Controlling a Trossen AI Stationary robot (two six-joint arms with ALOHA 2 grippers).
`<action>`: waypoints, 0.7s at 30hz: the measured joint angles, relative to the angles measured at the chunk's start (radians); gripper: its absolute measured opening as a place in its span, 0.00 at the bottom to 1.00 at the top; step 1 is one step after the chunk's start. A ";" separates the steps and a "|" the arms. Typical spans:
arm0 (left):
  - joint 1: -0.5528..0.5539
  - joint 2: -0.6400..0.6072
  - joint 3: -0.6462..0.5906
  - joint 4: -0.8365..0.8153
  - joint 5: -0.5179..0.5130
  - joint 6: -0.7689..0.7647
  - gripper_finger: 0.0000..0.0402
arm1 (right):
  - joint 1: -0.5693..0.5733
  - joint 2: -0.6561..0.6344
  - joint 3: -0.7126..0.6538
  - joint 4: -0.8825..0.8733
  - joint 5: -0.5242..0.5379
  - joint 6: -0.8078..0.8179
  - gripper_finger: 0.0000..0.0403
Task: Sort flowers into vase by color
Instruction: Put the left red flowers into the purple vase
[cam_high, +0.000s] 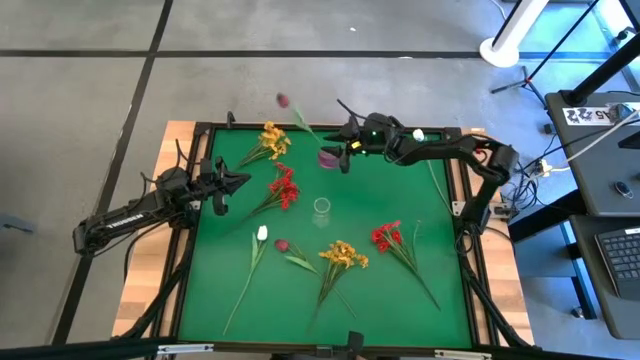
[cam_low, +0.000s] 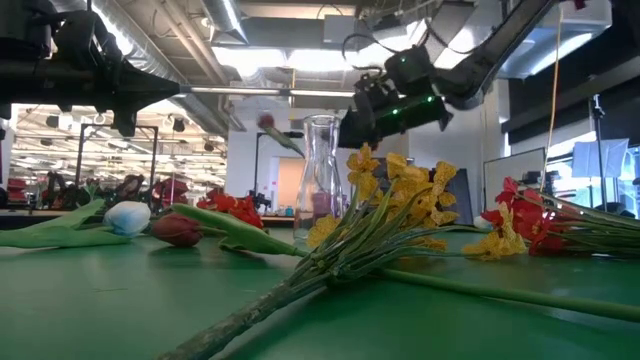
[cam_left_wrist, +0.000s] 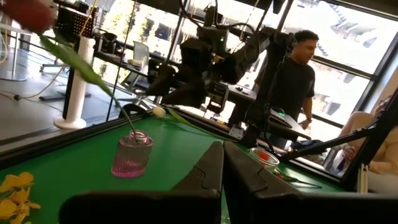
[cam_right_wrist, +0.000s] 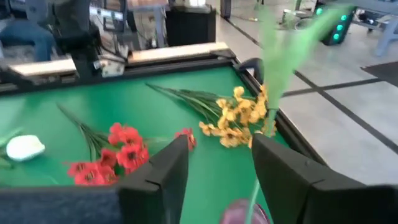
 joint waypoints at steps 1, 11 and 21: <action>0.000 0.000 0.000 0.000 0.000 0.000 0.00 | 0.000 -0.019 0.000 -0.028 0.000 -0.010 0.46; 0.000 0.000 0.000 0.000 0.000 0.000 0.00 | 0.001 -0.271 0.000 -0.319 -0.030 -0.030 0.48; 0.000 0.000 0.000 0.001 -0.001 -0.009 0.00 | 0.053 -0.451 0.000 -0.544 -0.050 -0.026 0.45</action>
